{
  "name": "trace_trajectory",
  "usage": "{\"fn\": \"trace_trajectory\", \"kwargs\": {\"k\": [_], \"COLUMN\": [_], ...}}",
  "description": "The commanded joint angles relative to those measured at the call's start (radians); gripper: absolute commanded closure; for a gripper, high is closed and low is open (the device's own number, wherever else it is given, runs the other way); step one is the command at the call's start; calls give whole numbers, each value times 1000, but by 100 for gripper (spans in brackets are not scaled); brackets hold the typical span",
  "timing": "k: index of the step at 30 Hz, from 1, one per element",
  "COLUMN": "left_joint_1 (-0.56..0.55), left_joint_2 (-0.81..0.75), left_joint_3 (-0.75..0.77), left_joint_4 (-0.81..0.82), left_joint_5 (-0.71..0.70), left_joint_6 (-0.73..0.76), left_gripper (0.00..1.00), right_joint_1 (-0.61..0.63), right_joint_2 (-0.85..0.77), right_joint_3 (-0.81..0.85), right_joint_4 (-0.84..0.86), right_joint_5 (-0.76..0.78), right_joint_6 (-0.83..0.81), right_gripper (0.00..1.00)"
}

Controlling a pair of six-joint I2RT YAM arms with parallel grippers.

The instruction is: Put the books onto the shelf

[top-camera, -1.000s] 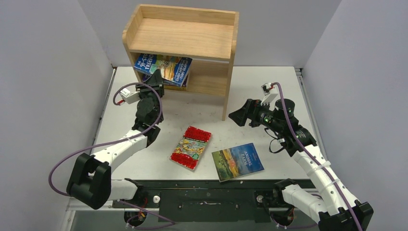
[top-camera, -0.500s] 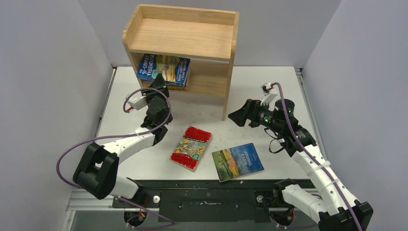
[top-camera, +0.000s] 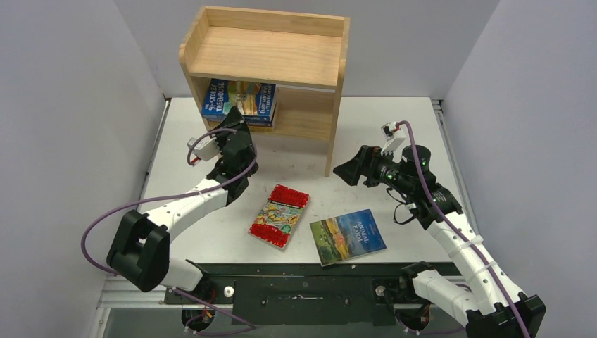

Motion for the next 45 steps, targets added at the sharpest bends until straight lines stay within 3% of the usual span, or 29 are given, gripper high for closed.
{"fn": "trace_trajectory", "kwargs": {"k": [1, 3, 9, 12, 13, 25, 35, 45], "left_joint_1": [-5, -7, -9, -8, -9, -6, 47, 82], "left_joint_2": [-26, -36, -56, -49, -46, 23, 32, 31], "left_joint_3": [118, 149, 182, 225, 241, 439, 411, 467], "left_joint_4": [-121, -223, -311, -322, -325, -739, -770, -964], "left_joint_5": [-47, -54, -65, -60, -61, -25, 135, 203], "left_joint_6": [-78, -109, -80, -7, 15, -209, -299, -356], "left_gripper": [92, 70, 26, 12, 0, 4, 4, 4], "right_joint_1": [-5, -6, -5, -5, -5, -3, -4, -4], "right_joint_2": [-24, -27, -33, -36, -39, -53, -66, -65], "right_joint_3": [-10, -13, -16, -23, -29, -45, -54, -62], "right_joint_4": [52, 52, 49, 50, 54, 60, 57, 64], "right_joint_5": [-14, -13, -13, -13, -13, -18, -19, -20], "right_joint_6": [7, 9, 10, 20, 26, 35, 35, 41], "right_gripper": [10, 10, 10, 10, 10, 10, 10, 10]}}
